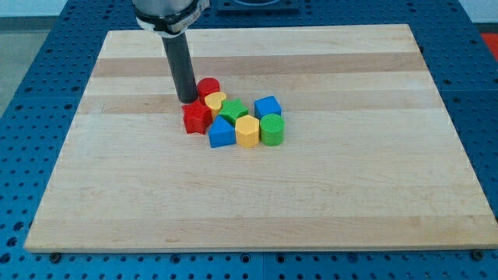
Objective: Push the red circle to the top right of the red star
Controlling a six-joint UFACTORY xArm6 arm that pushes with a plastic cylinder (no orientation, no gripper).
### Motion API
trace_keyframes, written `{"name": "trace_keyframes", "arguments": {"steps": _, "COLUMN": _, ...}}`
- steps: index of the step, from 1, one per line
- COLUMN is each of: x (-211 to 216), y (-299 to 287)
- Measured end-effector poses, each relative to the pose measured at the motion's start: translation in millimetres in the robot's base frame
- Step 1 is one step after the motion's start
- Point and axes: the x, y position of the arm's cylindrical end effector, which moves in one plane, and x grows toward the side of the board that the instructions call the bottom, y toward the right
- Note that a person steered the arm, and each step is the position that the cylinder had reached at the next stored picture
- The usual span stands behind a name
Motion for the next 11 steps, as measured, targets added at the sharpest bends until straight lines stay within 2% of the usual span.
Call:
{"name": "trace_keyframes", "arguments": {"steps": 1, "x": 2.0, "y": -1.4}}
{"name": "trace_keyframes", "arguments": {"steps": 2, "x": -21.6, "y": -32.7}}
{"name": "trace_keyframes", "arguments": {"steps": 3, "x": -66.1, "y": -42.3}}
{"name": "trace_keyframes", "arguments": {"steps": 4, "x": -74.7, "y": -6.4}}
{"name": "trace_keyframes", "arguments": {"steps": 5, "x": -49.6, "y": 14.0}}
{"name": "trace_keyframes", "arguments": {"steps": 9, "x": -4.7, "y": 14.0}}
{"name": "trace_keyframes", "arguments": {"steps": 10, "x": -34.7, "y": 14.0}}
{"name": "trace_keyframes", "arguments": {"steps": 11, "x": -95.5, "y": 22.1}}
